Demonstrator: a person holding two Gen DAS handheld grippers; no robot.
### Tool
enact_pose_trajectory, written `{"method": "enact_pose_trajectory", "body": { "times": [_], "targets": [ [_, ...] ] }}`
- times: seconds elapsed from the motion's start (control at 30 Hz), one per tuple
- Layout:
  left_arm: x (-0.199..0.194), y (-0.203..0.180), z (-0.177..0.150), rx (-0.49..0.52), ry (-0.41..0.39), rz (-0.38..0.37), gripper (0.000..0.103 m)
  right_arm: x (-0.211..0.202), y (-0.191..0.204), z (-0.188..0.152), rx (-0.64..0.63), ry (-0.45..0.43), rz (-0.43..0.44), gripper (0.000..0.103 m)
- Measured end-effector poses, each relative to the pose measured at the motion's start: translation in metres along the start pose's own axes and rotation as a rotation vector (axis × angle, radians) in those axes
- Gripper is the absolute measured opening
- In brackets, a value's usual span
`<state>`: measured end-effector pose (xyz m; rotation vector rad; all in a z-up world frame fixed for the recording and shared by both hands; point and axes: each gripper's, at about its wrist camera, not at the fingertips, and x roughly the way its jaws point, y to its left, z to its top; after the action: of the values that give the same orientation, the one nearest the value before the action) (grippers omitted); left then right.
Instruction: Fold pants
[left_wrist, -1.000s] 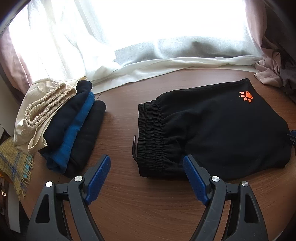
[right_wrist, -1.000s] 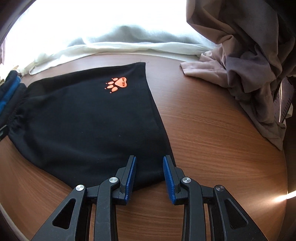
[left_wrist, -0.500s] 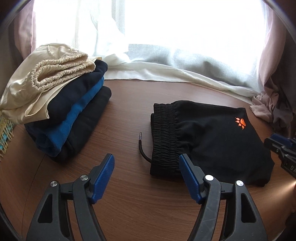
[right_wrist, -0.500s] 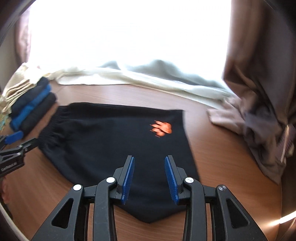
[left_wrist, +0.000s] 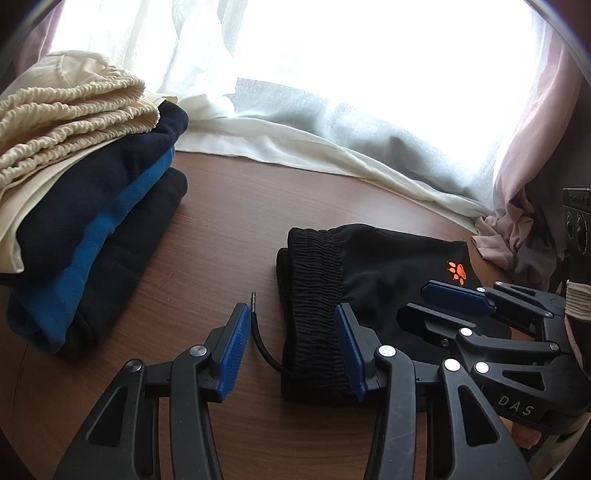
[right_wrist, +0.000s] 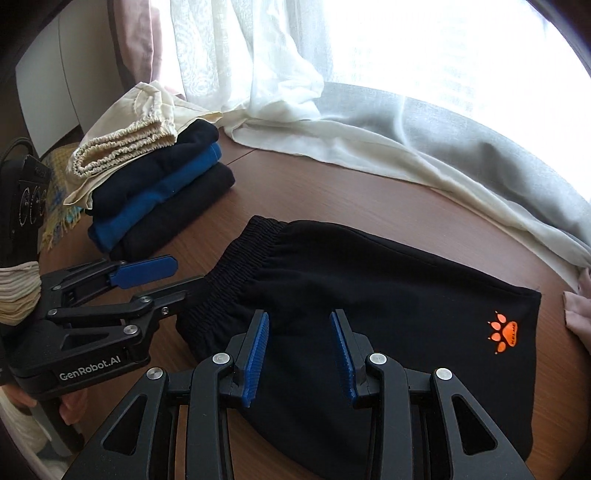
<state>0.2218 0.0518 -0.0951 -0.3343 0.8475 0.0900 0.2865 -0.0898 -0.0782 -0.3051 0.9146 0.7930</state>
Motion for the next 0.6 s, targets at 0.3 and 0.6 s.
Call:
{"method": "enact_pose_trajectory", "body": {
  "times": [0.3,0.6],
  "targets": [
    [0.035,0.012,0.024,-0.083,0.054,-0.095,0.041,0.021,-0.018,0.009,0.067,0.023,0.005,0.036],
    [0.059,0.015,0.028,-0.094,0.111,-0.082,0.04,0.051,-0.028,-0.005,0.129,0.098,0.044,0.036]
  ]
}}
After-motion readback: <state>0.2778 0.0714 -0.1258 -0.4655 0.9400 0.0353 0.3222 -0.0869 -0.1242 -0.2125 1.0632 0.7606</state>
